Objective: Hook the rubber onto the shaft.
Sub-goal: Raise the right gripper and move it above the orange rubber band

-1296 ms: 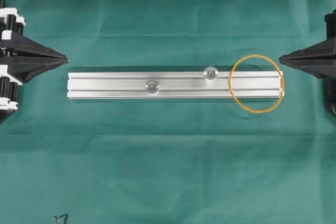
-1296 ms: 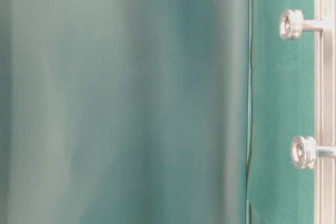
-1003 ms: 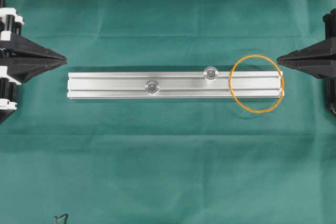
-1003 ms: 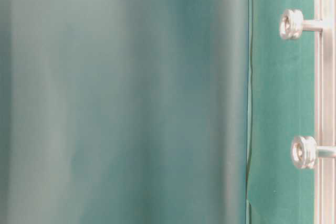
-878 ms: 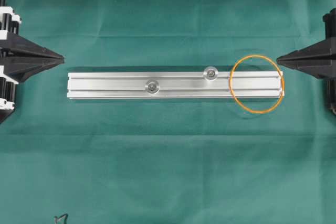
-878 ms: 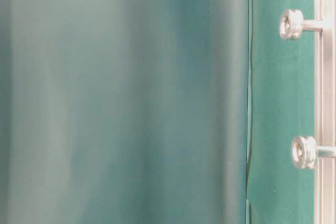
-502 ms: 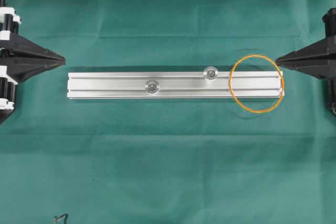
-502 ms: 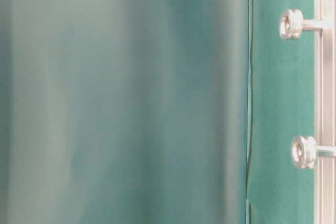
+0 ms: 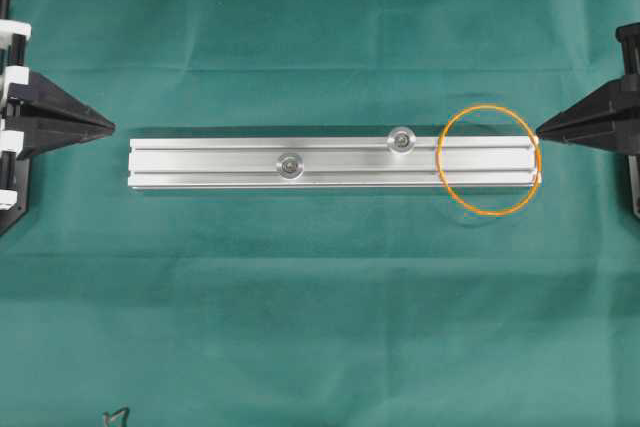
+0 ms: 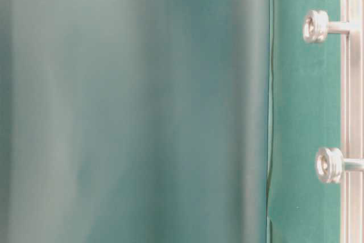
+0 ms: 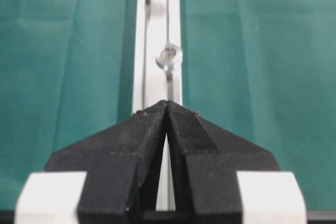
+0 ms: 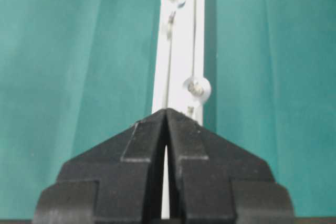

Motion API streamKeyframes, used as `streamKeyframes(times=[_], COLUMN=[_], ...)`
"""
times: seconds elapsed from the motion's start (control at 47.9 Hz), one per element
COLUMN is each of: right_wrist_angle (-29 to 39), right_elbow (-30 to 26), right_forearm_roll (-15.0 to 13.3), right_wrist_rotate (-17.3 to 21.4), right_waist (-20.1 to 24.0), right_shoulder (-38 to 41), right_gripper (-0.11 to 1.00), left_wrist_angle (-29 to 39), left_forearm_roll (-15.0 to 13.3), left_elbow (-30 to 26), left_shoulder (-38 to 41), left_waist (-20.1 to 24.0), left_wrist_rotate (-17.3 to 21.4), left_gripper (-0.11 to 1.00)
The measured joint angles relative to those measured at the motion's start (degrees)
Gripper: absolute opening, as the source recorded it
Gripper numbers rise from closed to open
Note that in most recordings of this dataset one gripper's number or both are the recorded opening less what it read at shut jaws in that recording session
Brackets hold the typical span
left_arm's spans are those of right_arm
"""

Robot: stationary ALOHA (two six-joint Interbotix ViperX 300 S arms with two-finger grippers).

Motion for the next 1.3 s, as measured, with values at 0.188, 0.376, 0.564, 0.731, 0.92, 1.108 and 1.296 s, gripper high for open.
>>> streamKeyframes(times=[0.188, 0.376, 0.564, 0.731, 0.92, 1.108, 1.296], right_wrist_angle=[0.44, 0.7, 2.46, 9.67, 25.31, 38.32, 43.77], right_elbow=[0.0, 0.0, -0.26, -1.93, -5.89, -9.23, -10.11], right_forearm_roll=[0.0, 0.0, -0.09, 0.0, 0.0, 0.0, 0.0], right_wrist_rotate=[0.0, -0.09, 0.18, 1.93, 4.31, 4.75, 5.01], right_waist=[0.0, 0.0, 0.0, 0.0, 0.0, 0.0, 0.0], right_shoulder=[0.18, 0.26, 0.35, 1.05, 4.13, 6.94, 8.61], right_gripper=[0.03, 0.03, 0.03, 0.03, 0.03, 0.03, 0.03], left_wrist_angle=[0.26, 0.26, 0.26, 0.26, 0.35, 0.44, 0.53], left_forearm_roll=[0.09, 0.09, 0.0, 0.09, 0.09, 0.09, 0.09], left_elbow=[-0.18, -0.18, -0.18, -0.26, -0.26, -0.26, -0.35], left_shoulder=[0.18, 0.35, 0.35, 0.35, 0.35, 0.35, 0.35], left_waist=[0.0, 0.0, 0.0, 0.0, 0.09, 0.0, 0.0], left_wrist_rotate=[0.09, -0.09, -0.26, -0.26, -0.26, -0.26, -0.26], left_gripper=[0.02, 0.02, 0.02, 0.02, 0.02, 0.02, 0.02])
